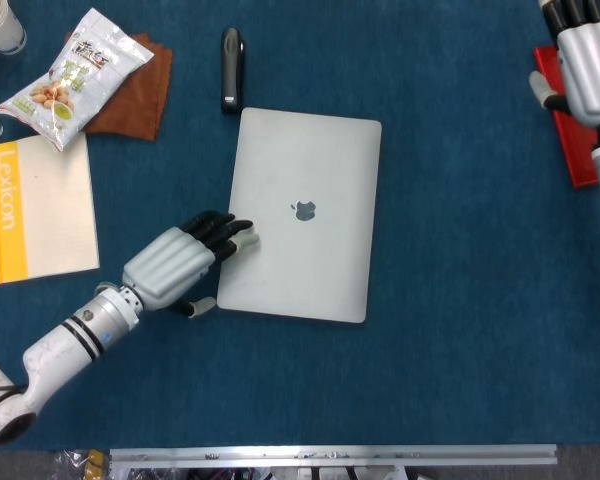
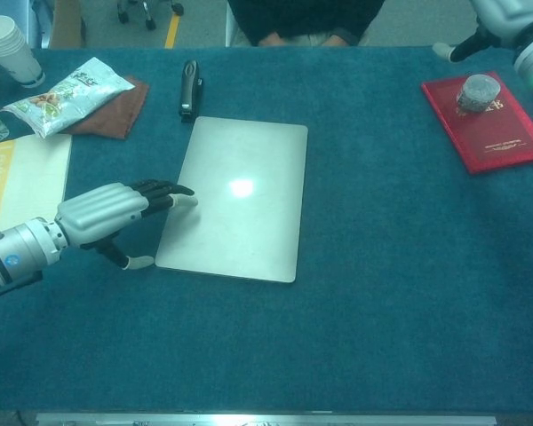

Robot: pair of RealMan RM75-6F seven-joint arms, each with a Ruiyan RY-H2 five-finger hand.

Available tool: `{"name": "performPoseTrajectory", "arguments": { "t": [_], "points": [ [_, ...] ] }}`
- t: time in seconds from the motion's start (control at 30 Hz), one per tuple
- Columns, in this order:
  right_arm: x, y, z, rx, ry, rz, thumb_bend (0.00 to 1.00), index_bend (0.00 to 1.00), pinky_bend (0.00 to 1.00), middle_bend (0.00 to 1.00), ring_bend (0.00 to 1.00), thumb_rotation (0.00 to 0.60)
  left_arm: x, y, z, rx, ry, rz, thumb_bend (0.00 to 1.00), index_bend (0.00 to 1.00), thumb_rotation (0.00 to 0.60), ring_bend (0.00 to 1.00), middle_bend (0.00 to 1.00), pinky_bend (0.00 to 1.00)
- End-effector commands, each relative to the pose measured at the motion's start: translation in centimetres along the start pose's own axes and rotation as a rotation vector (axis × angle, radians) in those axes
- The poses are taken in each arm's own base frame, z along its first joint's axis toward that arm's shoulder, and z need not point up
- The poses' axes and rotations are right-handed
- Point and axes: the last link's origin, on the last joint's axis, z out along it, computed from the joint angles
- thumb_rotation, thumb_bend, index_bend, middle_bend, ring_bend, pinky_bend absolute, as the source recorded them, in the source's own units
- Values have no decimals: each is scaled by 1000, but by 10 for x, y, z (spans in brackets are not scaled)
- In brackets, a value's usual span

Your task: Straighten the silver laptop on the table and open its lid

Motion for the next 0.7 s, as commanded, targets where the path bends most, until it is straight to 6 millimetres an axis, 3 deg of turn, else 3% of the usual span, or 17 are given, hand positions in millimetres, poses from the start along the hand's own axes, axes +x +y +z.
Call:
{"name": "performPoseTrajectory", "arguments": {
  "t": [0.03,0.7],
  "points": [
    [1,2,-1,-3,2,2,230,0,79,48,0,600,-1,3,1,-5,-3,-2,272,5,600,0,42,46],
    [9,18,-6,-27,14,9,230,0,79,48,0,600,-6,34,21,-59,-12,-18,272,5,600,0,42,46]
  ]
}}
